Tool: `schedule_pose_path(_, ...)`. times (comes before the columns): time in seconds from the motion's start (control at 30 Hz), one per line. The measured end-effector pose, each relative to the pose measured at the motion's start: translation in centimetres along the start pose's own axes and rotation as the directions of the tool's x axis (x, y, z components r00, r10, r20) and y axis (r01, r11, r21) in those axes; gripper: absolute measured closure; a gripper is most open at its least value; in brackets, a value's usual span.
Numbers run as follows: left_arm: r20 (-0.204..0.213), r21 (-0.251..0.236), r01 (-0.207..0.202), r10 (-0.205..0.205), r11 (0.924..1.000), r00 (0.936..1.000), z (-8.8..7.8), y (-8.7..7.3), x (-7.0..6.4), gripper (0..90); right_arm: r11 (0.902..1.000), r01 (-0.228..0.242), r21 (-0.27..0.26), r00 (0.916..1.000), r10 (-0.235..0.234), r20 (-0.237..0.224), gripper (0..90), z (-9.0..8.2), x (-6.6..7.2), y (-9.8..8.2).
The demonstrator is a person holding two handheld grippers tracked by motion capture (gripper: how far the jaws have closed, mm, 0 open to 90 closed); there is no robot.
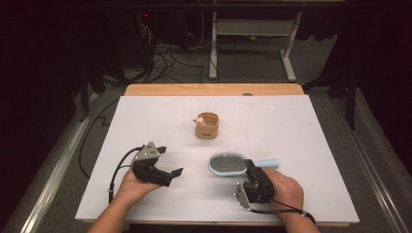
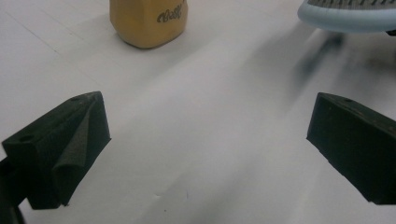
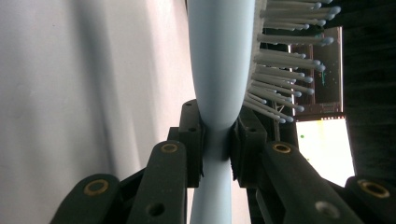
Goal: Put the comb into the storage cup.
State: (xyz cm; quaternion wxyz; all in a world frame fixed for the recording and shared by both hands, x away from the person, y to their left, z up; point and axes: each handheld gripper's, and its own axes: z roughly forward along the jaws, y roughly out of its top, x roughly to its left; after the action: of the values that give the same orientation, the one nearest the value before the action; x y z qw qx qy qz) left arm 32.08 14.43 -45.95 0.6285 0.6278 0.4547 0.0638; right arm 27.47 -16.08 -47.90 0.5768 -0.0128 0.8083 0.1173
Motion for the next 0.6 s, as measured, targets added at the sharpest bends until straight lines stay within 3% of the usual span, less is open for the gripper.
schedule_pose_path(0.17,-0.006,-0.034,0.014,-0.014,0.9993,0.9999,-0.3,-0.3,0.5,0.4,0.9998,-0.019,0.001,0.9998,0.019,-0.003,77.8,-0.1,-0.1,-0.1)
schedule_pose_path(0.33,0.021,-0.075,0.033,-0.031,0.9967,0.9993,-0.7,0.0,0.7,0.7,0.998,-0.063,0.006,0.998,0.063,-0.009,77.9,-0.2,-0.5,-0.3)
schedule_pose_path(0.6,0.038,-0.115,0.055,-0.05,0.9918,0.998,-0.9,0.0,1.1,0.4,0.9886,-0.151,0.0,0.9885,0.151,-0.013,77.9,-0.4,-1.2,-0.7)
